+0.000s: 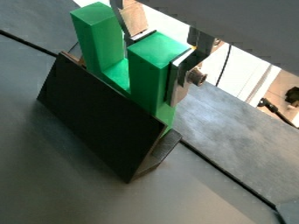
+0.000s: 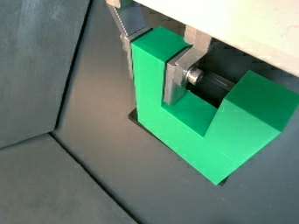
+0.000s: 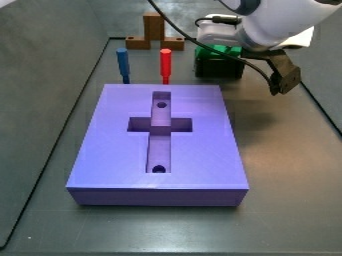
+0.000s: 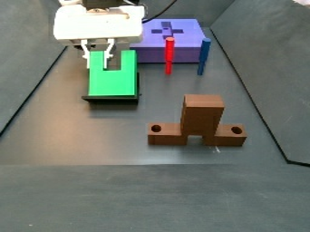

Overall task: Pick up the green object. Move up. Place the green object on the fixture. Regrasp the green object. Move to above the board. Insert the green object.
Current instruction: Regrasp the green object, then move to above the board.

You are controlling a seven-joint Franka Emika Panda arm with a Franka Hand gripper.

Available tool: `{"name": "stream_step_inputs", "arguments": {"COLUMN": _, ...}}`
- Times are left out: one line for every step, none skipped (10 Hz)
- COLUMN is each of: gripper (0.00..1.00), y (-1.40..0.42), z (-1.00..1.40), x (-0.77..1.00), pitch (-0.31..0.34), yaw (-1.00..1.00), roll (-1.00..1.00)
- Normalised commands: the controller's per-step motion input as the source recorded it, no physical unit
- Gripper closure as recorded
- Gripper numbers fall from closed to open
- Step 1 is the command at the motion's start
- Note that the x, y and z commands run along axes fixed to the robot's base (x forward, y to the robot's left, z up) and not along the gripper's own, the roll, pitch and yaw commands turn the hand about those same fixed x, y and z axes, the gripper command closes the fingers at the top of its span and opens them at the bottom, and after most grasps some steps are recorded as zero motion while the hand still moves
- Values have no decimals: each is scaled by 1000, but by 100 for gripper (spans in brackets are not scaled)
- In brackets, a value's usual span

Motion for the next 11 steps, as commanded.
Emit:
{"name": "stream_step_inputs", "arguments": {"gripper": 100, "y": 0, "z": 0, "x": 0, "pitch": 0, "yaw": 0, "roll": 0}}
{"name": "stream_step_inputs", "arguments": {"gripper": 100, "y": 0, "z": 0, "x": 0, "pitch": 0, "yaw": 0, "roll": 0}}
{"name": "stream_step_inputs", "arguments": {"gripper": 100, "y": 0, "z": 0, "x": 0, "pitch": 0, "yaw": 0, "roll": 0}}
{"name": "stream_step_inputs", "arguments": {"gripper": 100, "y": 0, "z": 0, "x": 0, "pitch": 0, "yaw": 0, "roll": 0}}
{"name": "stream_step_inputs", "arguments": {"gripper": 100, "y": 0, "z": 1400, "x": 0, "pitch": 0, "yaw": 0, "roll": 0}}
{"name": "stream_step_inputs", "arguments": {"gripper": 100, "y": -4, "z": 1400, "x": -18, "pitch": 49, "yaw": 16, "roll": -38}}
{"name": "stream_step_inputs", "arguments": {"gripper": 100, "y": -7, "z": 1400, "x": -50, "pitch": 40, "yaw": 13, "roll": -108}}
{"name": "stream_step_inputs", "arguments": {"gripper": 100, "y": 10, "z": 1400, "x": -48, "pitch": 14, "yaw": 24, "roll": -84}}
{"name": "stream_step_inputs", "arguments": {"gripper": 100, "y": -7, "z": 1400, "x": -37, "pitch": 37, "yaw": 23, "roll": -38}}
{"name": "stream_step_inputs", "arguments": {"gripper": 100, "y": -18, "z": 1400, "x": -31, "pitch": 39, "yaw": 17, "roll": -12}}
{"name": "stream_step_inputs", "arguments": {"gripper": 100, "y": -11, "z": 1400, "x": -28, "pitch": 35, "yaw": 17, "roll": -24}}
